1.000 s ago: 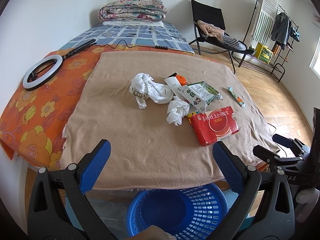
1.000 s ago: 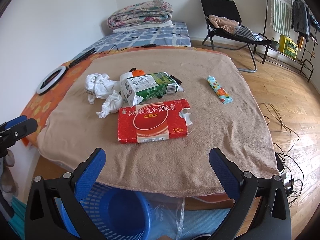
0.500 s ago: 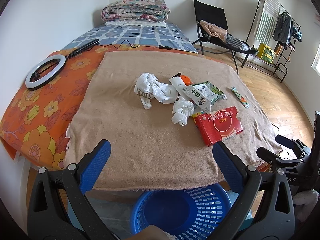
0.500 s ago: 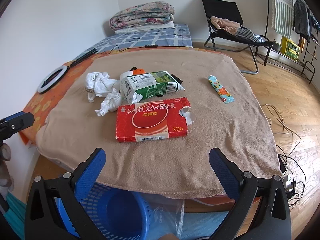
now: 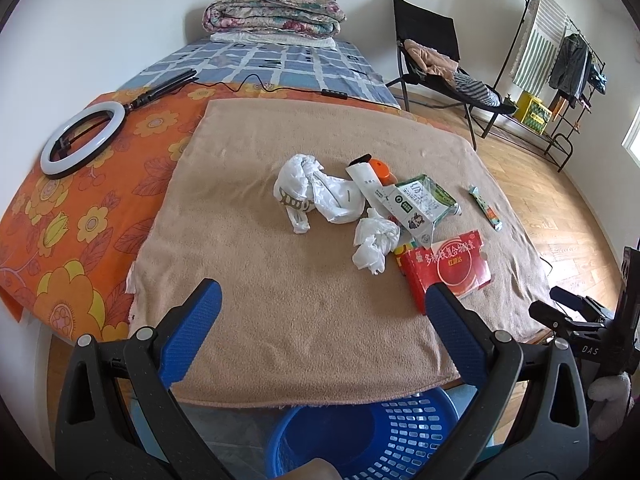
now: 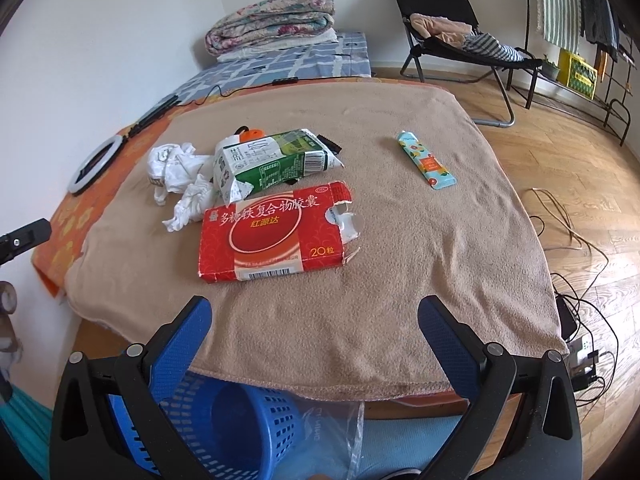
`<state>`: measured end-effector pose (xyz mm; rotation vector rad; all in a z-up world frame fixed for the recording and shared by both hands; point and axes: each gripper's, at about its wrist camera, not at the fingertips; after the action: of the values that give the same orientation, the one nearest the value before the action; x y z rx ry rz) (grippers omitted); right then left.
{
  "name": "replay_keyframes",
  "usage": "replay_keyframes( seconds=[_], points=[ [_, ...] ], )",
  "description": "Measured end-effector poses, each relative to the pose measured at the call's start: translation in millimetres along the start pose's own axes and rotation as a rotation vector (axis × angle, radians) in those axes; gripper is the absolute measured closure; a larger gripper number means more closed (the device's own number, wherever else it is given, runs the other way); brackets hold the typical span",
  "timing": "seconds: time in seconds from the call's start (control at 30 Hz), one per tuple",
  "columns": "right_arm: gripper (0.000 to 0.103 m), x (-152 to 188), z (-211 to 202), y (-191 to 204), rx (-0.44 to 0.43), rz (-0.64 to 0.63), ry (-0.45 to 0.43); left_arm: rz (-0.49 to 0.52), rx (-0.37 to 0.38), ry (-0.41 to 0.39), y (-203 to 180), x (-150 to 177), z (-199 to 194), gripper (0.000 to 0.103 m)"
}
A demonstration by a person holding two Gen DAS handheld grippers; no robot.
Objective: Collect trash
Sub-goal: 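Grasp the white plastic bag with the left gripper while the right grasps the red box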
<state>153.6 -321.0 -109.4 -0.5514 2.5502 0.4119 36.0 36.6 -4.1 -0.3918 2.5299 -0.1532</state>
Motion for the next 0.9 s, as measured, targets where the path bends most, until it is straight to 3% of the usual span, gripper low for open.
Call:
replay_keyframes(
  seconds=[0.27,0.37,0.53,0.7,0.9],
  points=[
    [0.009,-32.7,12.3,-13.8,-0.069,0.005,0.01,-0.038,-0.014,0.024,18.4,-40.4,36.7,0.017],
    [0.025,-43.8,28.8,-15.8,-0.089,-0.015,0.046,-0.046,-0.009,0.048,24.5,-51.3,55.7,0.023],
    [0.038,-58.6,67.3,-25.1,-0.187,0.011,0.144,-0.07,0.039,0.085,30.3,-67.8,83.4,0.028],
    [0.039,-69.0,91.8,-26.6,-0.225,0.004,0.179,-0.098,0.055,0.127,35.0,-82.0,113.2,0.035],
    [0.045,-76.6,111.6,-24.9,-0.28,0.004,0.213,-0.108,0.047,0.143,39.8,-96.3,140.2,0.035]
  ],
)
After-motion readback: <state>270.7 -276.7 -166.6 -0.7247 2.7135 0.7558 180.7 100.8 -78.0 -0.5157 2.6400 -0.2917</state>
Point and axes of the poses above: each gripper's, at about its wrist camera, not at the fingertips, and z roughly the way its jaws point, y to its left, x to its underside, and after that the axes turned 8 degrees about y, right-handed
